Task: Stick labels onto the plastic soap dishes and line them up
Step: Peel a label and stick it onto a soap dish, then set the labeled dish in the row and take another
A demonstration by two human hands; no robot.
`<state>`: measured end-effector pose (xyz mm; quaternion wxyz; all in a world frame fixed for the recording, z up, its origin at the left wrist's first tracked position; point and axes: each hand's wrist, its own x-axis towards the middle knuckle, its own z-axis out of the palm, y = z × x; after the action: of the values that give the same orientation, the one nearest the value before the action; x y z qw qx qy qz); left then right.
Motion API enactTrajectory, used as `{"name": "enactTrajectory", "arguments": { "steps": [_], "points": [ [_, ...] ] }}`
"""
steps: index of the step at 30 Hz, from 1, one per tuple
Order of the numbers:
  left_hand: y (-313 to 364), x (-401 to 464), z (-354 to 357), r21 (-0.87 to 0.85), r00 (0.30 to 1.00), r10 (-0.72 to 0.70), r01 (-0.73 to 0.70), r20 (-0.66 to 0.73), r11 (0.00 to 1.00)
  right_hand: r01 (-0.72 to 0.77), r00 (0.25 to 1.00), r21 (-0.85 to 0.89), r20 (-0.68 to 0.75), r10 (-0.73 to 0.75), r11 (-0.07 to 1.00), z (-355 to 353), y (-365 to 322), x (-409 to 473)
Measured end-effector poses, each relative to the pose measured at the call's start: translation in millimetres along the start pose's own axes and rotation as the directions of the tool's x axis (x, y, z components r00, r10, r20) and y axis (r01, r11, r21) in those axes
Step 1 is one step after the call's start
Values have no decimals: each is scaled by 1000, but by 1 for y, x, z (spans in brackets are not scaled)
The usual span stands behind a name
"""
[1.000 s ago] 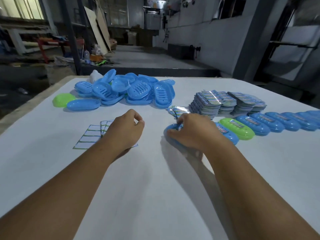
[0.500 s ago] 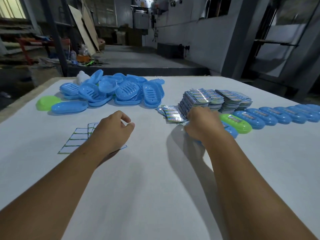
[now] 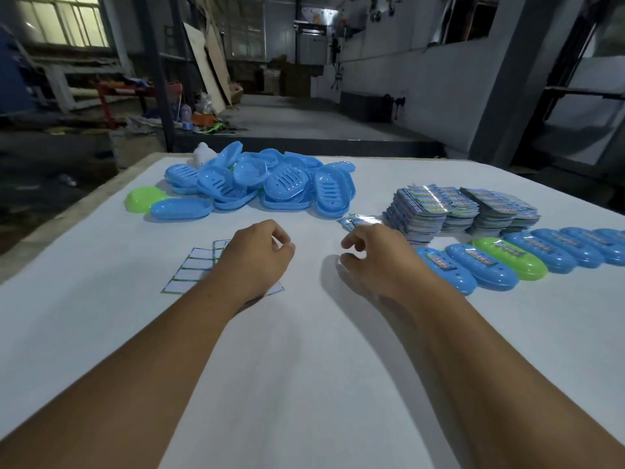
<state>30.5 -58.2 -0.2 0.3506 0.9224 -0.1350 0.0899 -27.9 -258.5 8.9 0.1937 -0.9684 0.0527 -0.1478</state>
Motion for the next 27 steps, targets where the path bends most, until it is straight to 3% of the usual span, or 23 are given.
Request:
{"name": "enactTrajectory", "arguments": {
  "steps": [3,6,9,12,15,17,24,27],
  "points": [
    [-6,6,-9,36,996,-13,16,-83,999,82,997,75,0,-82,994,11,-11,-1],
    [-28,19,-24,176,960,46,4,-277,984,108,994,112,-20,-107,988,17,-16,-1],
    [-58,36,-41,346,920,35,111,-389,931,125,992,120,-23,-123,985,20,-17,0],
    [-83,51,-52,445,942,-92,236,-322,864,123,992,108,-27,-121,986,22,-16,2],
    [-100,59,-57,462,958,-209,278,-196,842,122,993,116,-20,-120,986,22,-16,3],
    [-104,60,-57,469,955,-230,293,-189,833,122,993,136,-18,-120,983,23,-15,5],
    [-98,59,-54,546,923,-99,304,-373,780,147,989,158,-21,-145,977,24,-12,9],
    [-83,56,-55,549,912,16,233,-409,803,144,990,175,-26,-141,974,24,-12,9]
  ]
}}
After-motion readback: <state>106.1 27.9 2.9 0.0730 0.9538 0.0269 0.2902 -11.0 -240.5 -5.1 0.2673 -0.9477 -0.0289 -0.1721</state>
